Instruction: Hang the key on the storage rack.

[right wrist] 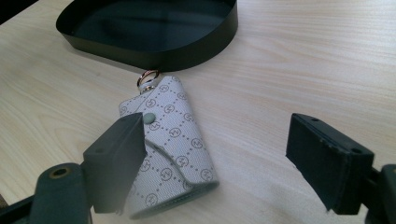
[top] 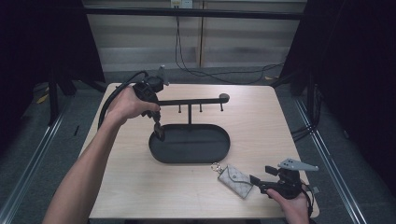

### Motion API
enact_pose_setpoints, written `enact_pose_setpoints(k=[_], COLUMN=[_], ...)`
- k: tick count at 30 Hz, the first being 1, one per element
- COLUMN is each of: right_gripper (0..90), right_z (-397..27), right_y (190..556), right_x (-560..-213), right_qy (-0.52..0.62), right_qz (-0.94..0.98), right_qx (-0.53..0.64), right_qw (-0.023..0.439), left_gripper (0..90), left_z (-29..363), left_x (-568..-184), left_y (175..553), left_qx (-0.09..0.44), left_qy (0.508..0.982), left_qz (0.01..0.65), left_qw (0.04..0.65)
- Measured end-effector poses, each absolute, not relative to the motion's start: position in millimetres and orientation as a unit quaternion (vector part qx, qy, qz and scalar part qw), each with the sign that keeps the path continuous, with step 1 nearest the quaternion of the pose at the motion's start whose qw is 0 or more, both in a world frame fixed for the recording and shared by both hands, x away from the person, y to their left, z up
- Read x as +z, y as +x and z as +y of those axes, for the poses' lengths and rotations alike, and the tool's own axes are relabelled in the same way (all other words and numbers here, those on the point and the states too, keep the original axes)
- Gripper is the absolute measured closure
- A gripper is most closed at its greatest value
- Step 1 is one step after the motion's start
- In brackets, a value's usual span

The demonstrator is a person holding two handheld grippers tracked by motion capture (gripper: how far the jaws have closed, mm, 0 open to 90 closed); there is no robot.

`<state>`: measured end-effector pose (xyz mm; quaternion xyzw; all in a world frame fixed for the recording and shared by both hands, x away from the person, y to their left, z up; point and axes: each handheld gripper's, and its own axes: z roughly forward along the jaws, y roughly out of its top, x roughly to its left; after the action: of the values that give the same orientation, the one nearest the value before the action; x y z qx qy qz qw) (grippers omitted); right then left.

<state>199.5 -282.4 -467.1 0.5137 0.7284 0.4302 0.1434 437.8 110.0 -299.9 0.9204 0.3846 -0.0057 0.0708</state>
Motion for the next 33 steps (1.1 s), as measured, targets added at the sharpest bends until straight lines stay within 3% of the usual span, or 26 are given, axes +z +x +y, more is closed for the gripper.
enact_pose_setpoints(k=[20, 29, 33], right_gripper=[19.5, 19.4, 19.4], right_z=[-282.7, -282.2, -281.9], right_y=[199.3, 200.9, 201.3], right_x=[-467.1, -467.3, -467.5], right_qy=[0.511, 0.514, 0.515], right_qz=[0.73, 0.728, 0.728], right_qx=[0.432, 0.431, 0.429], right_qw=[0.142, 0.141, 0.139], left_gripper=[70.3, 47.9, 43.5], left_z=[100.8, 111.2, 114.8], left_x=[-307.3, -305.9, -305.2], left_y=[450.6, 451.1, 447.3], left_qx=[-0.003, -0.004, 0.004], left_qy=[0.911, 0.905, 0.902], left_qz=[0.408, 0.416, 0.417], left_qw=[0.066, 0.086, 0.111])
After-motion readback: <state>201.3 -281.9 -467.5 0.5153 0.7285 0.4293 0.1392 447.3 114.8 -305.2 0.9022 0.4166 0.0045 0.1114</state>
